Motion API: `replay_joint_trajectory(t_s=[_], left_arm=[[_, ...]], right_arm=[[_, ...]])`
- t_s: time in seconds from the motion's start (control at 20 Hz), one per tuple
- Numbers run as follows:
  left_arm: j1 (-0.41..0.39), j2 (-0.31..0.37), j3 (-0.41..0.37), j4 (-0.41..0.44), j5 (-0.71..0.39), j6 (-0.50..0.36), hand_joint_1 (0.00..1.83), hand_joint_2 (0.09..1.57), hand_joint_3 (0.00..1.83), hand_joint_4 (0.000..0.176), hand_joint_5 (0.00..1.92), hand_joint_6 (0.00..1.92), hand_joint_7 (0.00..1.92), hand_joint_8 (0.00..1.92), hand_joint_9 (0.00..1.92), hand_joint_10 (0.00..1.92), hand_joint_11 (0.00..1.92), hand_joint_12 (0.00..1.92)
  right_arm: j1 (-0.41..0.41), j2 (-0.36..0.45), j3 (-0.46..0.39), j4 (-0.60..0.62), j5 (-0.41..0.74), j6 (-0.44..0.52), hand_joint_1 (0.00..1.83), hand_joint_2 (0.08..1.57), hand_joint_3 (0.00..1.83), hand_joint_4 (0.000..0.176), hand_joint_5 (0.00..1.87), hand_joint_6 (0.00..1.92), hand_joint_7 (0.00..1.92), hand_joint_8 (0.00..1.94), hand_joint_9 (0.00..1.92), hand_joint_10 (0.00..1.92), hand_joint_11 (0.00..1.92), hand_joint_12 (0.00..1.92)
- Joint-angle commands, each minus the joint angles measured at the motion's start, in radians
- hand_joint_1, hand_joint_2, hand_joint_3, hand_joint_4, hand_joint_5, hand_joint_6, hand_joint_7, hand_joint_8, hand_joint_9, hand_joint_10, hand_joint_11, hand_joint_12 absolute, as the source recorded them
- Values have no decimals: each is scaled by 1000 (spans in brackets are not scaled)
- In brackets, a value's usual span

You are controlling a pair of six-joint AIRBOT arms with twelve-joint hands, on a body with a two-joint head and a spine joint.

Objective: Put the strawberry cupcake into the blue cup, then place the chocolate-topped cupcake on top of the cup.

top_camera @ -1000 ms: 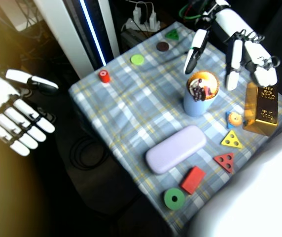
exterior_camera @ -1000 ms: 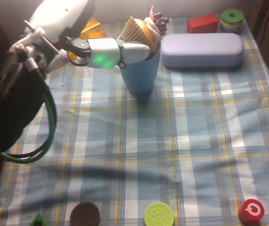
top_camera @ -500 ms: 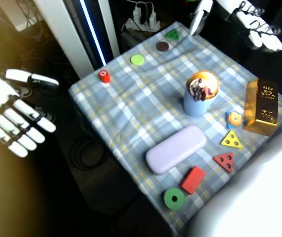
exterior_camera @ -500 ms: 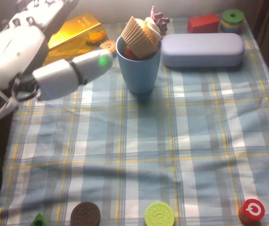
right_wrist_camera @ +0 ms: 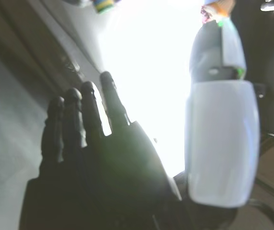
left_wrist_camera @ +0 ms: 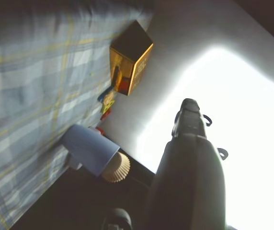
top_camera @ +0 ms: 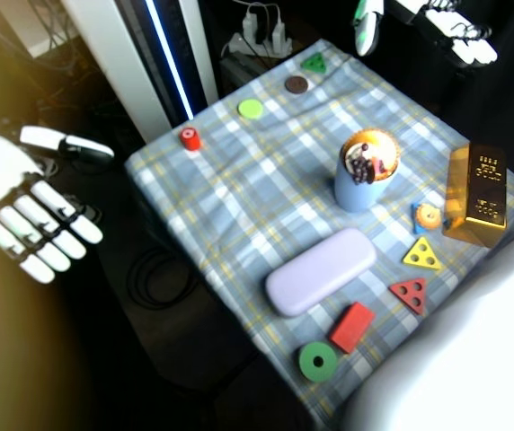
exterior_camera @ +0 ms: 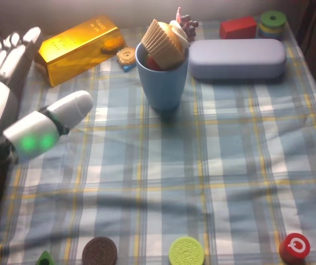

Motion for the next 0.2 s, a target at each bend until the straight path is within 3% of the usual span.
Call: replay_joint_trajectory(t_s=[0.0,0.05,0.1,0.15], left_arm=[[12,-4,-4,25,-176,-3,0,936,0,127,0,0,0,0,0,0,0,0],[30,-7,-12,15,-201,-3,0,920,0,124,0,0,0,0,0,0,0,0],[44,-8,-22,6,-222,-3,0,941,0,93,0,0,0,0,0,0,0,0],[78,-36,-46,-36,-290,-2,0,913,0,111,1,0,0,0,0,0,0,0]], right_arm=[[17,-7,7,25,122,-22,0,919,0,57,0,0,0,0,0,0,0,0],[31,-18,8,29,122,-51,0,920,0,53,0,0,0,0,0,0,0,0],[51,-34,12,31,122,-73,0,928,0,34,10,4,0,0,0,0,0,0],[112,-116,44,29,123,-81,0,962,13,48,0,0,0,0,0,0,0,0]])
